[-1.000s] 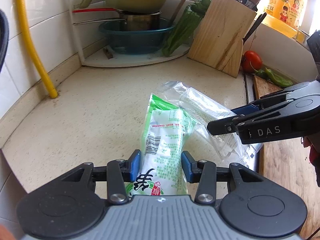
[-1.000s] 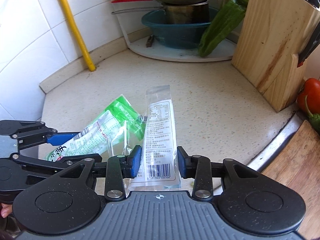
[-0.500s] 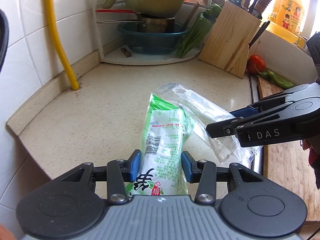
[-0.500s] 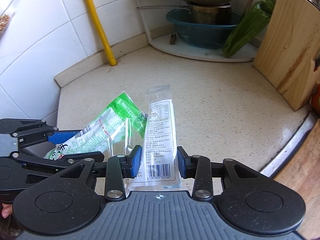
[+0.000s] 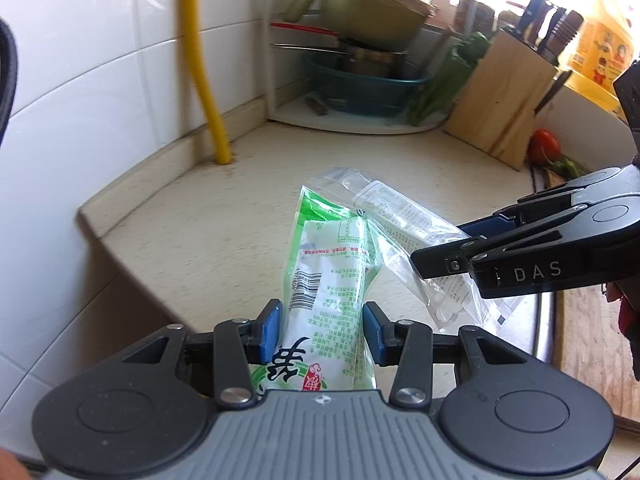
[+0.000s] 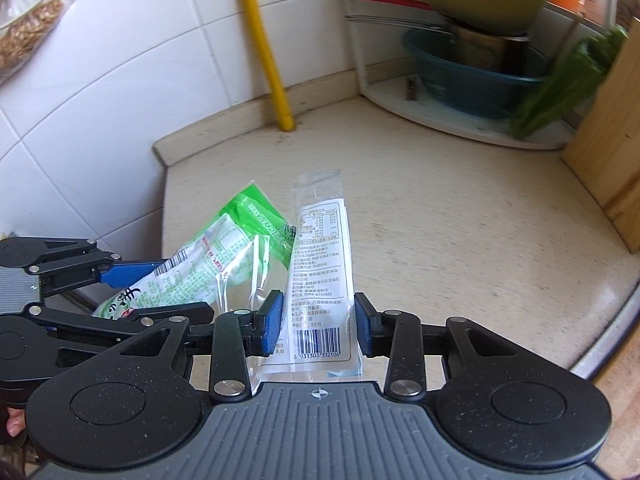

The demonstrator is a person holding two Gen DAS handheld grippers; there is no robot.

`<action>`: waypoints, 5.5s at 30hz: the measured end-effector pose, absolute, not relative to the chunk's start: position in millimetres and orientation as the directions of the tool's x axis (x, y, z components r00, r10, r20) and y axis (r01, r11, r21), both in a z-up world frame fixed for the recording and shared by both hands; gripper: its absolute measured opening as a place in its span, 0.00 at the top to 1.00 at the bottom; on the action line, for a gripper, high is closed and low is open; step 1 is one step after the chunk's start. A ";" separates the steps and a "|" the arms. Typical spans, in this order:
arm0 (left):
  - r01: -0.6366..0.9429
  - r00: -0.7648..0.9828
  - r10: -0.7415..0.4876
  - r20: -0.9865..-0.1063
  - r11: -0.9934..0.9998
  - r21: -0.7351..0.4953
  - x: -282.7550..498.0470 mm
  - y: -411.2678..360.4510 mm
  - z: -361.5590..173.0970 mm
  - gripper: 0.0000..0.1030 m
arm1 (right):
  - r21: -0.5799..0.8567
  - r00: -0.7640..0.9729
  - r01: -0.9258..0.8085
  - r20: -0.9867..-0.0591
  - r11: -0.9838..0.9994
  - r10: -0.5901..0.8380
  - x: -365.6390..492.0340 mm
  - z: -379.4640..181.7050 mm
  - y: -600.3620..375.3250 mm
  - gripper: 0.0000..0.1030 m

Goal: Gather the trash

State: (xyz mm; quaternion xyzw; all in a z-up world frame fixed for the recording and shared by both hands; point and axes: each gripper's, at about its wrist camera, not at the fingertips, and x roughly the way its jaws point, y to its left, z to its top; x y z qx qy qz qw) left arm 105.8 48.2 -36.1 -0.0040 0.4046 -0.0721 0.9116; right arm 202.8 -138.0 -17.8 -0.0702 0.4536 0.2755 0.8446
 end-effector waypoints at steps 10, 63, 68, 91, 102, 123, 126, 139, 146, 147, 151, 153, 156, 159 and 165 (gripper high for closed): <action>0.029 0.680 -0.065 -0.730 0.998 -0.061 72.9 85.6 -28.3 0.60 | 0.135 0.400 -0.610 -0.798 0.781 0.450 188.3 -13.7 -85.3 0.56; -0.244 0.597 0.132 -0.791 0.970 -0.023 -28.8 191.2 -55.0 0.60 | 0.220 0.180 -0.775 -0.821 0.592 0.542 103.2 -49.1 66.7 0.56; -0.256 0.576 0.137 -0.806 0.967 -0.019 -27.7 193.3 -62.8 0.60 | 0.232 0.162 -0.774 -0.827 0.590 0.538 103.5 -57.7 70.8 0.56; -0.301 0.485 0.170 -0.858 0.954 0.019 -1.4 196.4 -104.2 0.60 | 0.245 0.134 -0.736 -0.861 0.631 0.491 123.4 -101.6 75.6 0.56; -0.368 0.454 0.190 -0.870 0.930 0.011 4.9 210.5 -114.7 0.59 | 0.254 0.107 -0.725 -0.876 0.640 0.470 134.8 -123.6 80.2 0.56; -0.521 0.350 0.232 -0.908 0.854 0.018 36.9 219.5 -162.2 0.55 | 0.260 0.025 -0.703 -0.921 0.662 0.388 168.0 -185.8 99.4 0.56; -0.537 0.343 0.241 -0.908 0.843 0.021 39.2 222.1 -164.7 0.54 | 0.265 0.013 -0.695 -0.925 0.669 0.379 171.2 -194.2 104.0 0.56; -0.557 0.325 0.256 -0.910 0.830 0.035 46.7 228.9 -172.7 0.49 | 0.254 0.018 -0.703 -0.927 0.664 0.374 173.8 -200.9 117.4 0.52; -0.589 0.314 0.234 -0.920 0.808 0.004 51.9 241.4 -181.7 0.40 | 0.235 0.037 -0.686 -0.934 0.688 0.355 178.2 -208.5 118.6 0.51; -0.594 0.314 0.223 -0.923 0.805 -0.008 52.0 243.3 -182.7 0.40 | 0.233 0.040 -0.683 -0.934 0.692 0.355 179.2 -209.0 118.1 0.51; -0.603 0.327 0.217 -0.920 0.797 -0.026 51.2 246.1 -184.1 0.39 | 0.233 0.050 -0.665 -0.934 0.709 0.354 179.9 -209.2 115.6 0.50; -0.605 0.325 0.222 -0.919 0.796 -0.022 51.6 247.8 -184.5 0.38 | 0.238 0.052 -0.659 -0.932 0.714 0.358 179.4 -207.1 113.2 0.50; -0.609 0.324 0.214 -0.922 0.793 -0.030 51.4 249.0 -185.7 0.38 | 0.238 0.058 -0.653 -0.931 0.719 0.361 179.4 -204.7 112.6 0.50; -0.609 0.325 0.218 -0.920 0.793 -0.027 50.2 248.1 -185.0 0.38 | 0.243 0.059 -0.644 -0.929 0.725 0.365 180.6 -203.4 109.6 0.47; -0.584 0.343 0.201 -0.918 0.810 -0.040 40.2 237.4 -180.7 0.38 | 0.251 0.059 -0.640 -0.927 0.727 0.371 172.9 -200.0 103.1 0.47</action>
